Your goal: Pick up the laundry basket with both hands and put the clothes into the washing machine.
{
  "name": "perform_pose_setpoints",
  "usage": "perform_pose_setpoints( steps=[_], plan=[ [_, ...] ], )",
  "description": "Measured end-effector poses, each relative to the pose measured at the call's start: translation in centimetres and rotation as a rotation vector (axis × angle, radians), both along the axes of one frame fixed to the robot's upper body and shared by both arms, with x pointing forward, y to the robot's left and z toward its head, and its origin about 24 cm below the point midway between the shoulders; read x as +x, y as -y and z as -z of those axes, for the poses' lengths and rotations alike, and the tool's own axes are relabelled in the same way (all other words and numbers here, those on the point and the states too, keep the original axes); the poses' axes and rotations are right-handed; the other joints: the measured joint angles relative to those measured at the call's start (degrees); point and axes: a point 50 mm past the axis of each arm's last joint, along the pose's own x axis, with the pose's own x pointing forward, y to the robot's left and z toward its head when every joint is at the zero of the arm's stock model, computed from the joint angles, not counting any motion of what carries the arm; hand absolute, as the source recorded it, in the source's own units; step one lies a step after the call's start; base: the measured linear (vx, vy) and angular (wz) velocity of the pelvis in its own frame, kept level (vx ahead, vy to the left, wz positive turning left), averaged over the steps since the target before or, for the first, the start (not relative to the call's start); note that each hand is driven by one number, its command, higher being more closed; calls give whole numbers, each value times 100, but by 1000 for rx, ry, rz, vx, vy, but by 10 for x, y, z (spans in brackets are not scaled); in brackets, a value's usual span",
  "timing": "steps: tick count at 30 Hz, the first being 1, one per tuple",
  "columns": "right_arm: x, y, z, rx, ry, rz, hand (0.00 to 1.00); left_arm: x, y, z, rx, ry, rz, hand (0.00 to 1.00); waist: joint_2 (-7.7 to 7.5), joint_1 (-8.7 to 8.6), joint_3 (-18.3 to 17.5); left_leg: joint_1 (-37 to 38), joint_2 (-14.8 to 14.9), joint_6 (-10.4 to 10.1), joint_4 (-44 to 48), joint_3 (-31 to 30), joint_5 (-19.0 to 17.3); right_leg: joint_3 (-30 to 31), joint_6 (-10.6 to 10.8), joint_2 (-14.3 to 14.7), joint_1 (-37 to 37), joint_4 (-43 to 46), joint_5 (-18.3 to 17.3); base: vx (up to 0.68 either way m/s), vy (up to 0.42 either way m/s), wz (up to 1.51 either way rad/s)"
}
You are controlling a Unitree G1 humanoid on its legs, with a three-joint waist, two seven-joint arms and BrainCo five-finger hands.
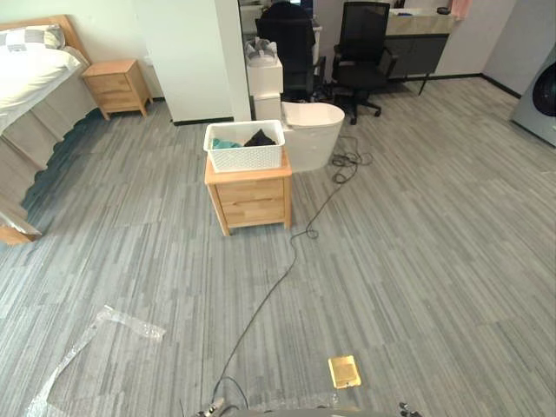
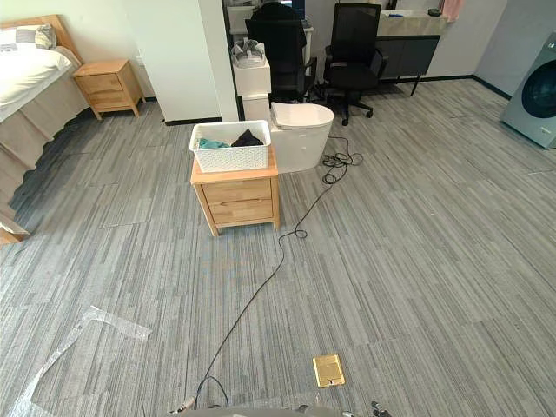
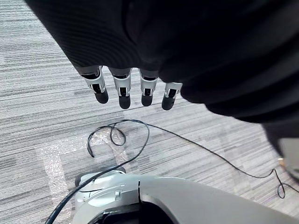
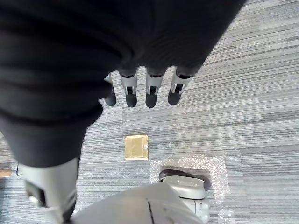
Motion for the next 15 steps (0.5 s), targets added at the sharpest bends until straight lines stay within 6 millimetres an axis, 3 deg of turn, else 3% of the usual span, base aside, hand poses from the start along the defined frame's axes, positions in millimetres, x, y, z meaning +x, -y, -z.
perform_pose_setpoints(
  steps=[1,4,8,15],
  plan=[
    [-4,-3,4,46,5,167,0,0,0,0,-23,50,-152,0,-58,-70,109,273,11,18,-154,-28,43,-73,12,-9,346,-293,64,22,3,19],
    [-3,-7,5,95,34,309,0,2,-4,-2,-30,110,-273,0,-14,-62,79,455,37,14,-418,2,90,-486,50,-120,626,-722,147,78,20,4],
    [7,-12,6,119,68,373,0,15,-3,-1,-40,131,-283,0,-61,-69,88,590,41,-5,-773,73,244,-512,71,-99,804,-1227,488,87,7,-12],
    [20,-15,5,137,100,405,0,37,7,-2,-75,174,-304,0,-50,-93,126,815,31,-12,-1017,147,244,-503,180,-90,1056,-1525,554,92,3,-6]
  ],
)
